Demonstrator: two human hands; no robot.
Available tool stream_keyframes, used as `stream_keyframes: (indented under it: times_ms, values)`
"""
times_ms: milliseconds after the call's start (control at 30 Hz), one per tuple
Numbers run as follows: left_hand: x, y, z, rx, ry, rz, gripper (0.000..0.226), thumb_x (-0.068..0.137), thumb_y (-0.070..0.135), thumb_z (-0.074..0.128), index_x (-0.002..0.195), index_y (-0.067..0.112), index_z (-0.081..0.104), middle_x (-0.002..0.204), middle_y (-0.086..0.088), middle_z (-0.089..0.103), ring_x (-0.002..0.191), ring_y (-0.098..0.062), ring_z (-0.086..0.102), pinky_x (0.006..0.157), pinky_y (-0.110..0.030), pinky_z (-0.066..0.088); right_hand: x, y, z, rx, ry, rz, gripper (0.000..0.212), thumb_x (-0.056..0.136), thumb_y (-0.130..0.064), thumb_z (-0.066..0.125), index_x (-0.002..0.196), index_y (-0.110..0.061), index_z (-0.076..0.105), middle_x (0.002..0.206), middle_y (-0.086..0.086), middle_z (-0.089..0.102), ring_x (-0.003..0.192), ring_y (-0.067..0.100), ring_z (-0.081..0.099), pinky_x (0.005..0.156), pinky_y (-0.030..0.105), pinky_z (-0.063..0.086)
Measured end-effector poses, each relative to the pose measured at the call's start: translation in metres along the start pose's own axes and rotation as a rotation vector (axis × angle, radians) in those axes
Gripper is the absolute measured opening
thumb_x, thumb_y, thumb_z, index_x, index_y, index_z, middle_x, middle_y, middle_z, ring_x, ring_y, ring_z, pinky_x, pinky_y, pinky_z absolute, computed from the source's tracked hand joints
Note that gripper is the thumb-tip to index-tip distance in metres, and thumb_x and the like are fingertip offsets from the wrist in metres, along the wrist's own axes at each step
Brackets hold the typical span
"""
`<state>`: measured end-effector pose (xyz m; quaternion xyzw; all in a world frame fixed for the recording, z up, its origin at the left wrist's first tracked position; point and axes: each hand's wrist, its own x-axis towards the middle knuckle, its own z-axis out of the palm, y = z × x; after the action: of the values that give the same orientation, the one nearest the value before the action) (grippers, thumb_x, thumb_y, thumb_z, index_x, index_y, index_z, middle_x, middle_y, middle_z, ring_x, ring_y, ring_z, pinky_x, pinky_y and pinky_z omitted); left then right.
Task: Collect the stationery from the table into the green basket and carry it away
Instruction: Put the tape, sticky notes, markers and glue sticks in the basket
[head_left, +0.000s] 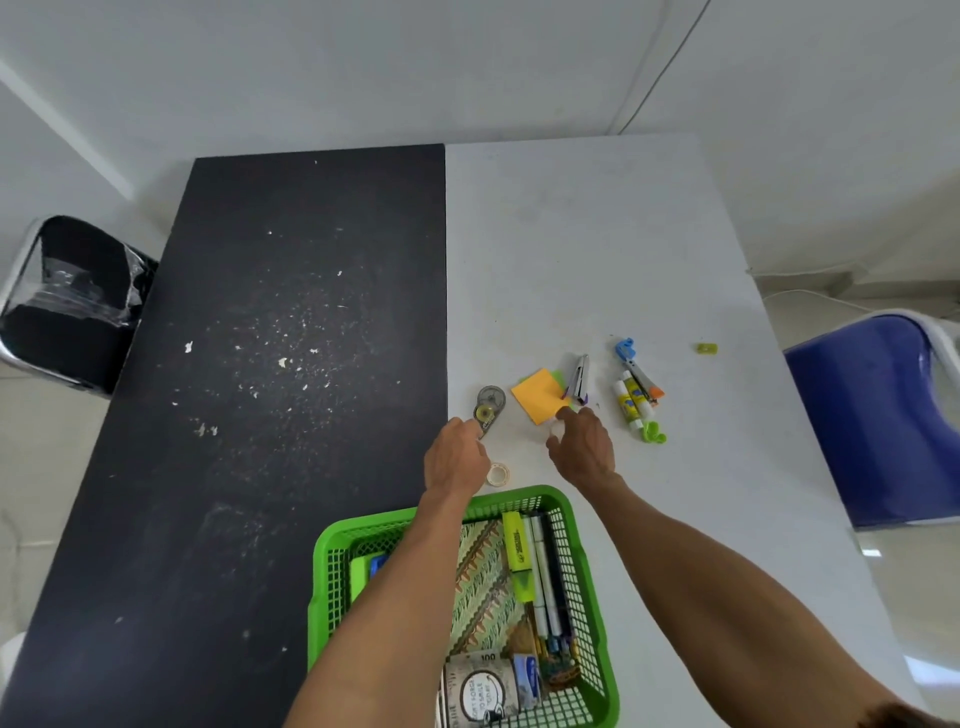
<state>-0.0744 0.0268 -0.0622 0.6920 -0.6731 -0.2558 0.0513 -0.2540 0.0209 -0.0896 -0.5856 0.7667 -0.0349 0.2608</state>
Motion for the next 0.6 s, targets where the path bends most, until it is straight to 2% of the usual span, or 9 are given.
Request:
stream_keyframes:
  times_ms: [200,433,500,600]
  values:
    - [-0.024,0.012,-0.018,0.004,0.04,0.019,0.021,0.095,0.012,0.047,0.109,0.009,0.064,0.112,-0.01,0.057,0.1,-0.027,0.058,0.079,-0.04,0.051,-0.035,-0.013,-0.024,0.086,0.109,-0.035,0.043,0.087,-0.023,0.062,0.127,-0.012,0.054,0.126,0.016,0.051,0.112,0.033,0.054,0.087,0.039,0.045]
    - [-0.067,0.026,-0.028,-0.021,0.148,0.08,0.026,0.095,0.012,0.049,0.119,0.012,0.06,0.12,-0.008,0.054,0.106,-0.028,0.059,0.083,-0.041,0.051,-0.103,-0.03,-0.036,0.156,0.216,-0.183,0.037,0.083,-0.02,0.063,0.119,-0.012,0.061,0.11,0.015,0.058,0.092,0.034,0.06,0.069,0.034,0.045]
    - [-0.083,0.028,-0.027,-0.02,0.15,0.095,0.027,0.095,0.012,0.05,0.12,0.012,0.06,0.121,-0.008,0.054,0.107,-0.028,0.059,0.084,-0.04,0.05,-0.128,-0.03,-0.03,0.165,0.207,-0.214,0.037,0.084,-0.021,0.063,0.119,-0.012,0.061,0.107,0.014,0.058,0.092,0.033,0.06,0.071,0.034,0.045]
    - [-0.101,0.028,-0.023,-0.017,0.127,0.098,0.026,0.095,0.013,0.052,0.119,0.012,0.061,0.122,-0.008,0.054,0.109,-0.027,0.058,0.086,-0.041,0.051,-0.161,-0.026,-0.015,0.152,0.133,-0.254,0.04,0.085,-0.027,0.065,0.123,-0.014,0.059,0.113,0.013,0.059,0.097,0.03,0.06,0.082,0.036,0.049]
